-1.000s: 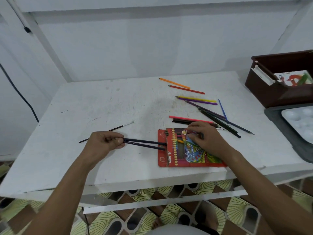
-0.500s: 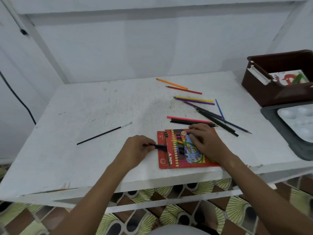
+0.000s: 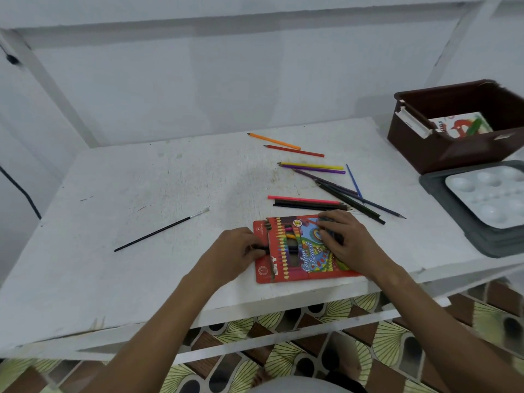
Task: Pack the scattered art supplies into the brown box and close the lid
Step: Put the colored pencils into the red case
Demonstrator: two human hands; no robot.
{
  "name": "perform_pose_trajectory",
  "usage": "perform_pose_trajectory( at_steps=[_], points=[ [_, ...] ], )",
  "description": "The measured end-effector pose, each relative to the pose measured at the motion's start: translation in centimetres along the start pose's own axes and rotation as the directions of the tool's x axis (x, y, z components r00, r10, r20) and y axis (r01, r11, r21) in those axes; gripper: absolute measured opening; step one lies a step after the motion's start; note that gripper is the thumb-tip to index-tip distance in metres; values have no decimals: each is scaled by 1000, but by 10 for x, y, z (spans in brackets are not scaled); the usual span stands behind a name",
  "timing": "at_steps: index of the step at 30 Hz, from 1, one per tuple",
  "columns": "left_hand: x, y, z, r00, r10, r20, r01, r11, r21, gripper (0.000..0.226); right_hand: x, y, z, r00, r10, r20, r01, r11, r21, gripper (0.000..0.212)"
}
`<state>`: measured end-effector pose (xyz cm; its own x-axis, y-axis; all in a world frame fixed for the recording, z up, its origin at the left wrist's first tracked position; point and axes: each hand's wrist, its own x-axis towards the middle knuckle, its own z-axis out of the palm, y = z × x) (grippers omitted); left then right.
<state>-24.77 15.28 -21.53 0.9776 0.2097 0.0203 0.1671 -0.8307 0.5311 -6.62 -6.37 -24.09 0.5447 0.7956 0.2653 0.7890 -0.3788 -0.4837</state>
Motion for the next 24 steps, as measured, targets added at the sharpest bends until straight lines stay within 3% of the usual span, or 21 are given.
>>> perform_pose_trajectory(
  at_steps=[5,12,17,24],
  points=[
    [5,10,9,996,54,-67,-54,999,7,27,-2,-1,-3,1000,-6,0,6,1000,29,30],
    [11,0,8,999,-10,-34,10,1000,-27,29,-2,-2,-3,1000,8,-10,-8,998,59,30],
    [16,12,18,988,-33,-154,22,997,-69,20,-2,-1,-3,1000,10,-4,-10,997,70,31],
    [13,11,28,967,-92,-239,88,996,-27,28,-5,0,-3,1000,15,-26,-12,995,98,28]
  ],
)
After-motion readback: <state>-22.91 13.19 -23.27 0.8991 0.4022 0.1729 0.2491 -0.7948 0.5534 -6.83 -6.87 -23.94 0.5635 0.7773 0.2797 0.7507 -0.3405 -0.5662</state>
